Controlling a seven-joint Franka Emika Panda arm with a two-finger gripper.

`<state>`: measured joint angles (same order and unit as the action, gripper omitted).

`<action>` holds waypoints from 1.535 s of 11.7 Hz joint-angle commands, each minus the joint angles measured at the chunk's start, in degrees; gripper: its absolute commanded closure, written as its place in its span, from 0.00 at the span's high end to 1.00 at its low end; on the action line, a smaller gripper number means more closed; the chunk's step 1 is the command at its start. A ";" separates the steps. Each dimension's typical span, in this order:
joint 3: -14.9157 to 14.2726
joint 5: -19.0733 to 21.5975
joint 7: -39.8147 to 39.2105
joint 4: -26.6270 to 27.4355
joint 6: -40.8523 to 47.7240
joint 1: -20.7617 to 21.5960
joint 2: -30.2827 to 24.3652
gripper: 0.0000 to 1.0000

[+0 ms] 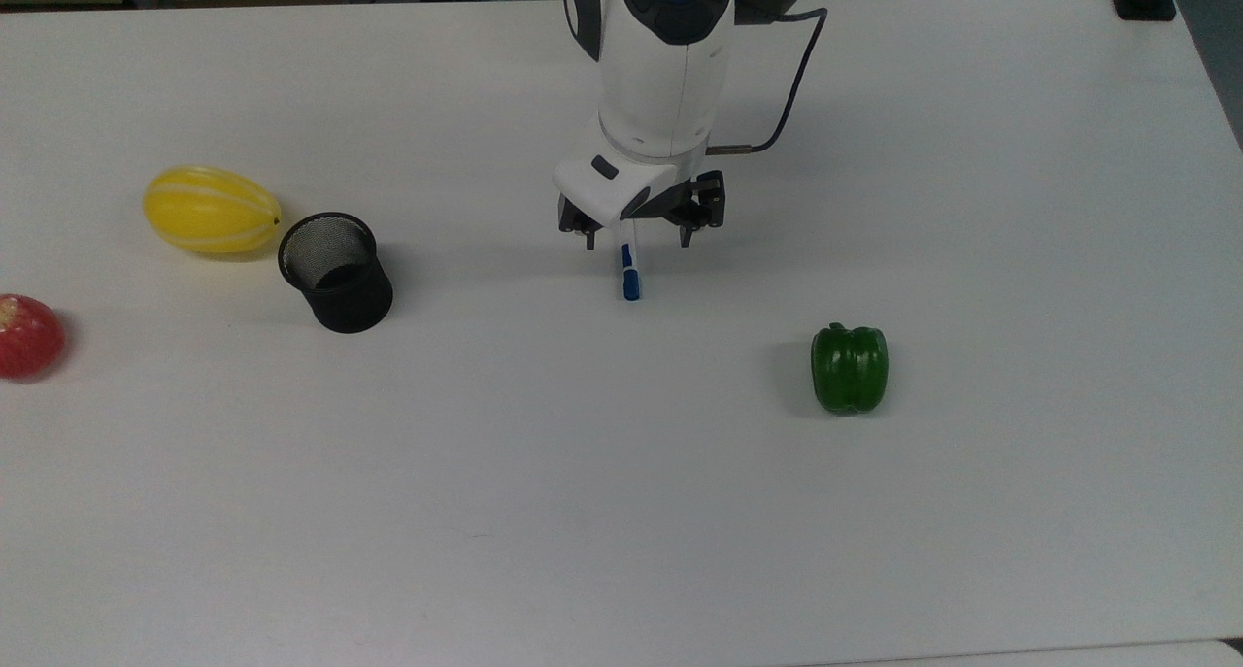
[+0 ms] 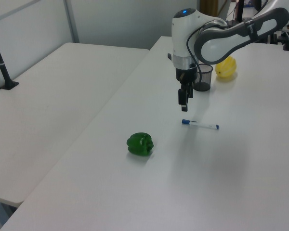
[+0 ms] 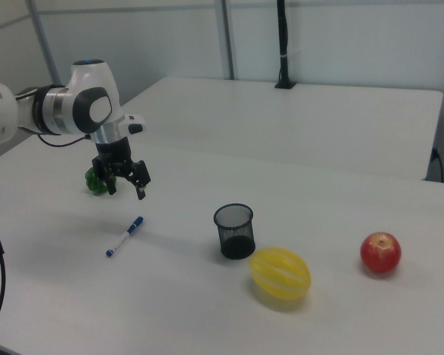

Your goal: Take marker pen

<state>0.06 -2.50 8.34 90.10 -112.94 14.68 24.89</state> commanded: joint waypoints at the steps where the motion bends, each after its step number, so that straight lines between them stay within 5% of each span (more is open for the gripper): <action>1: -0.59 -0.49 0.54 0.43 1.04 0.79 -4.22 1.00; 4: -1.20 -0.49 -0.68 0.25 8.67 -0.18 -10.54 1.00; 10: 0.46 -0.40 -10.79 0.69 20.47 -8.96 -23.21 1.00; 13: 3.45 -0.31 -15.19 0.61 23.02 -13.97 -25.42 1.00; 18: 2.48 0.39 -14.05 -0.53 23.20 -14.15 -25.25 1.00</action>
<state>2.13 -2.75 -5.54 89.12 -90.28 1.54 0.64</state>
